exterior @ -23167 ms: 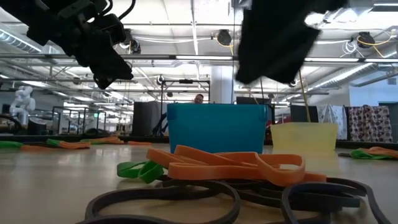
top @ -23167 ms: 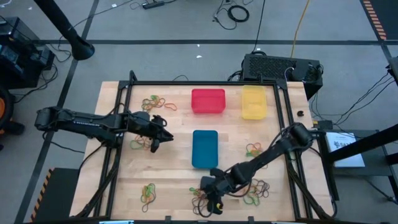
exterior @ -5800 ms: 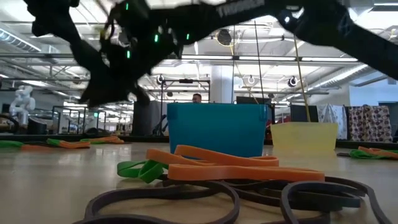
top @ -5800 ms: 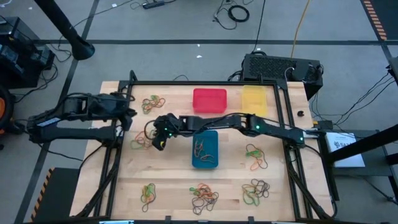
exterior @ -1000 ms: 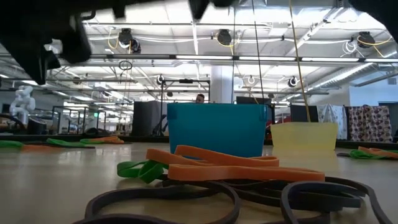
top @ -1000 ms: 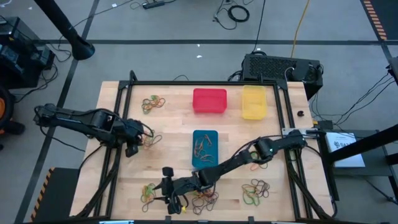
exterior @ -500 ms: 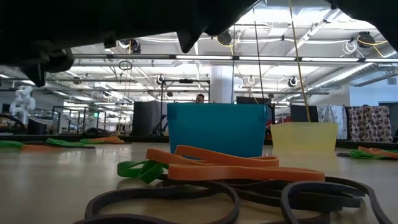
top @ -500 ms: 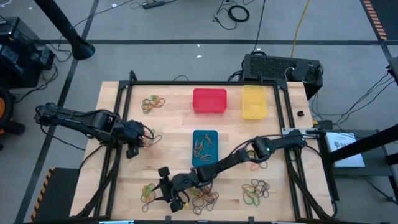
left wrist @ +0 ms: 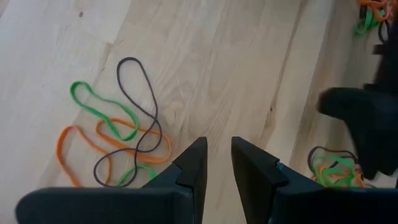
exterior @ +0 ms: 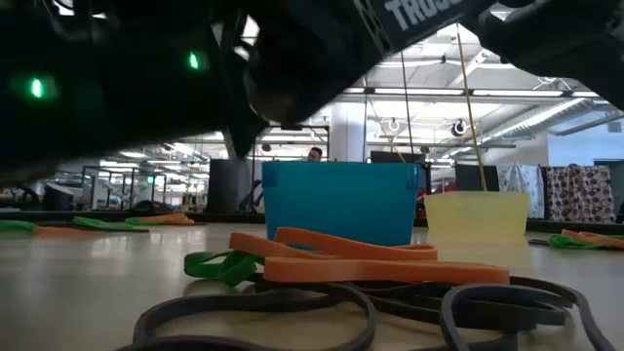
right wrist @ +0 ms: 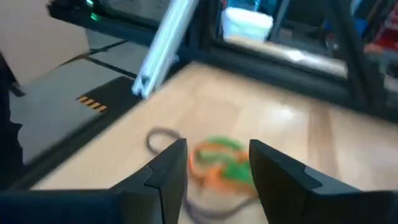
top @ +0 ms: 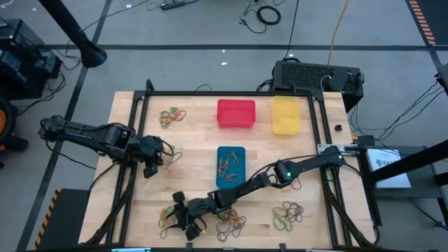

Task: Sort rubber bands into baskets
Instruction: Put the orange rubber band into the blue bin

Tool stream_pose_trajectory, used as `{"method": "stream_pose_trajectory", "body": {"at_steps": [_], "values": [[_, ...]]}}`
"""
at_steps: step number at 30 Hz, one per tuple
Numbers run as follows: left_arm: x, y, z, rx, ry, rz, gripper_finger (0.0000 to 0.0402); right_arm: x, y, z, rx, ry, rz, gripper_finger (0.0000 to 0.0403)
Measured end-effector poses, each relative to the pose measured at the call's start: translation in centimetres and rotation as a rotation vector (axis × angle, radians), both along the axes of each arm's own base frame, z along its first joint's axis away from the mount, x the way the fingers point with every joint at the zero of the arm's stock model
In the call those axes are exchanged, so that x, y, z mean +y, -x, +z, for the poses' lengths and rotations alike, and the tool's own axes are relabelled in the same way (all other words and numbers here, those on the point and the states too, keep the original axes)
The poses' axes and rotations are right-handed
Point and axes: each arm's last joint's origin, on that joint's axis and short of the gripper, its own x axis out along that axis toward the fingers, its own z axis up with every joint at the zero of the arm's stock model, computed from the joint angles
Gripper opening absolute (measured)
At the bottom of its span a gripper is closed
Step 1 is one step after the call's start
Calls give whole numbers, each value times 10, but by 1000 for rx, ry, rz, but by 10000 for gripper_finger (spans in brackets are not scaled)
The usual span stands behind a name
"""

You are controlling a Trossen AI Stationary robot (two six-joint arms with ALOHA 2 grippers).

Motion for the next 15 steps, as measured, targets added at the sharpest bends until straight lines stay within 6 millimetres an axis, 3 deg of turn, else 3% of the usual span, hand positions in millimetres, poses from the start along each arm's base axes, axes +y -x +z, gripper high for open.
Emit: {"method": "stream_pose_trajectory", "body": {"at_steps": [3, 12, 15], "values": [[0, 0, 0, 1, -2, 2, 79, 3, 0, 7, -22, 35, 26, 166], [1, -1, 0, -6, -23, 15, 79, 4, 0, -6, 3, 32, 48, 166], [1, -2, 0, -12, -24, 17, 79, 3, 1, -20, 39, 31, 47, 166]]}}
